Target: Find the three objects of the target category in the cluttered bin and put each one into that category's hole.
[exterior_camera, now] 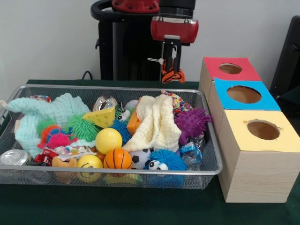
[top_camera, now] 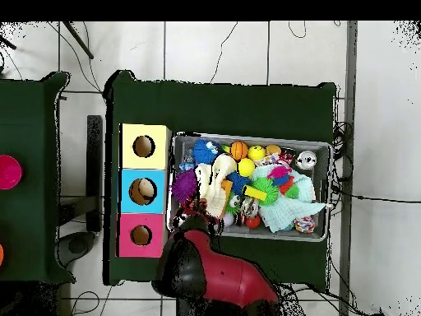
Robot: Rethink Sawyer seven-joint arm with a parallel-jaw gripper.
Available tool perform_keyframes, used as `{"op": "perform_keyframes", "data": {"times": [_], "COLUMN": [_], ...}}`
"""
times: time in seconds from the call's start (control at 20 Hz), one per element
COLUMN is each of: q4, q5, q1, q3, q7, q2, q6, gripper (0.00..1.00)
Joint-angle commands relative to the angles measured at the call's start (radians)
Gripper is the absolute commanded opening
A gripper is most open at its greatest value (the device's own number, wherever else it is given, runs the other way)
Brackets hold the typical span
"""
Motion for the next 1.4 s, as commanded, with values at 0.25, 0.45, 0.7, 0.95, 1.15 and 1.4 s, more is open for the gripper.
{"op": "perform_keyframes", "data": {"times": [0.25, 0.45, 0.7, 0.95, 1.15, 1.4], "q4": [0.065, 0.072, 0.087, 0.118, 0.127, 0.125], "q5": [0.186, 0.23, 0.262, 0.333, 0.371, 0.44], "q1": [0.157, 0.218, 0.232, 0.298, 0.339, 0.413], "q3": [-0.094, -0.132, -0.117, -0.091, -0.073, -0.083], "q7": [0.349, 0.373, 0.427, 0.514, 0.573, 0.628], "q2": [0.011, 0.015, 0.029, 0.057, 0.086, 0.106], "q6": [-0.1, -0.1, -0.107, -0.139, -0.164, -0.168], "gripper": [0.0, 0.0, 0.0, 0.0, 0.0, 0.0]}}
